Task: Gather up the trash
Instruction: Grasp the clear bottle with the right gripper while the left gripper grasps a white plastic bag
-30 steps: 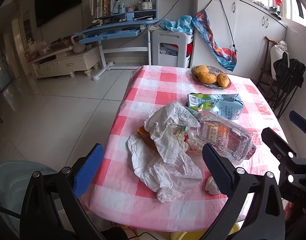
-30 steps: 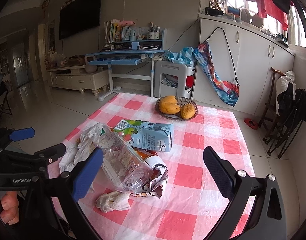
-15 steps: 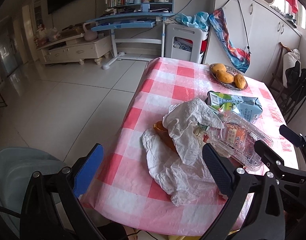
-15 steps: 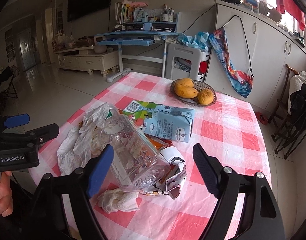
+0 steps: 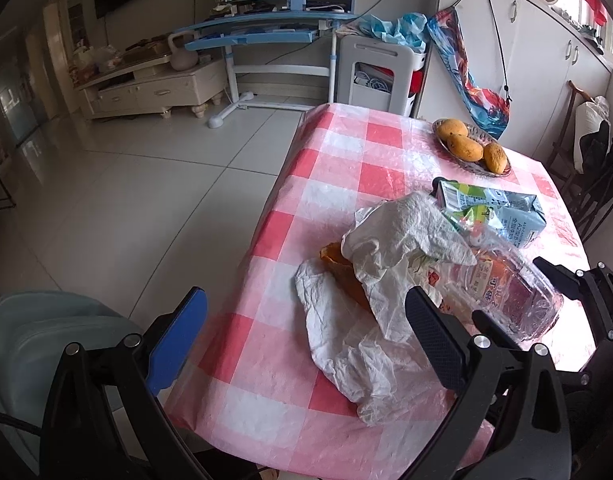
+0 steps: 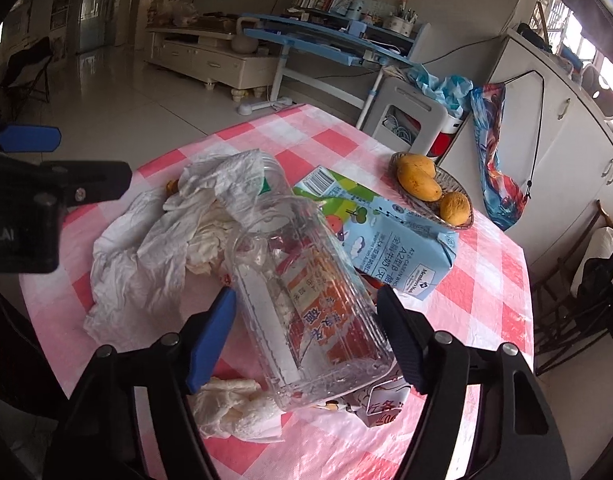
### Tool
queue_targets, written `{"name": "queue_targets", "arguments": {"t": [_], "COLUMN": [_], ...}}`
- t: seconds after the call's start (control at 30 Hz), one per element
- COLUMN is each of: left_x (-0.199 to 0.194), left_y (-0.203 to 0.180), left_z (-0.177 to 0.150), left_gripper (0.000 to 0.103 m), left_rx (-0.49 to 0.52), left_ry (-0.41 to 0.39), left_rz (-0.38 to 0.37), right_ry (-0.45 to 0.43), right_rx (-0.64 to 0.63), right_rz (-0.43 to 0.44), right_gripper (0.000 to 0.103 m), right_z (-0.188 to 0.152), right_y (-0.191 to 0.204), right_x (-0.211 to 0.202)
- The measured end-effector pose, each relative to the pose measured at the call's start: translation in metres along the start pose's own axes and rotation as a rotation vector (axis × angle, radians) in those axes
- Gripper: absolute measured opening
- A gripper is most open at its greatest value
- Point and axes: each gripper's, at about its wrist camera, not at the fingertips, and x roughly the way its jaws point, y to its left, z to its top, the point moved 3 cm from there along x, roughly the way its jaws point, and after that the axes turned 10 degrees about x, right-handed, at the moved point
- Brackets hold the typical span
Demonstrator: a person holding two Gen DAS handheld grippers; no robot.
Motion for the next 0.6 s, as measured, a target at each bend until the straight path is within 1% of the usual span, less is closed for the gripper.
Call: {"name": "queue_targets", "arguments": {"t": [0.1,0.2,0.3,0.43,0.47,0.5,0.6], "left_x": [0.013,0.024,0.03,0.031,0.032,0.033,0.037], "left_y": [-0.003,-0.01,-0.021,-0.038,-0.041,-0.043,-0.045], "left_z": [-0.005,-0.013,-0.019,-0.023,-0.023,-0.022,-0.019], "left_gripper": [0.096,0.096,0.096,0.096,0.096,0.096,0.096], "left_rx": [0.004,0.005,0.041,0.103,0.108,0.111,0.103], "left_ry": [0.065,0.124,0.143,0.13,0.127,0.123,0.102], "left_rz": [-0.05,-0.114,-0.135,-0.123,-0.119,-0.109,-0.08], "right_ry": [0.004,0.011,0.022,0.049,0.055,0.066,0.108], "right_rx": [0.167,0.347,0.466,0.626,0.64,0.631,0.533], "right_rz": [0.12,0.238,0.311,0.43,0.435,0.421,0.356], "right_gripper": [0.06,0.057,0.056,0.055,0.055,0.055,0.055], "right_z": [0.005,0.005,0.0,-0.008,-0.009,-0.011,-0.011], "right_y": [-0.022,-0.047,-0.062,-0.08,-0.082,-0.082,-0.067], "right_x": [-0.008,-0.013,-0.017,-0.018,-0.018,-0.019,-0.016]}}
